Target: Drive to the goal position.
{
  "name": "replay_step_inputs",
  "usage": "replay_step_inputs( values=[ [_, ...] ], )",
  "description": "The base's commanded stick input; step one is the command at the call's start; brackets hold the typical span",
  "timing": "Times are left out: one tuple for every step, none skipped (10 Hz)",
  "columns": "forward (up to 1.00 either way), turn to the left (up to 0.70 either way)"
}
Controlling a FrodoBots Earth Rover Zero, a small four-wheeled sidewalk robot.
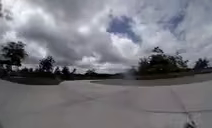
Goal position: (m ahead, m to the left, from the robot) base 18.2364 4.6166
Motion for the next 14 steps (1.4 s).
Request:
replay_step_inputs(
  values=[
    [0.6,0.01],
    [0.6,0.01],
    [0.6,0.01],
    [0.6,0.01],
    [0.6,0.01],
    [0.6,0.01],
    [0.6,0.01],
    [0.6,0.01],
    [0.6,0.01],
    [0.6,0.01],
    [0.6,0.01],
    [0.6,0.01],
    [0.6,0.01],
    [0.6,0.01]
  ],
)
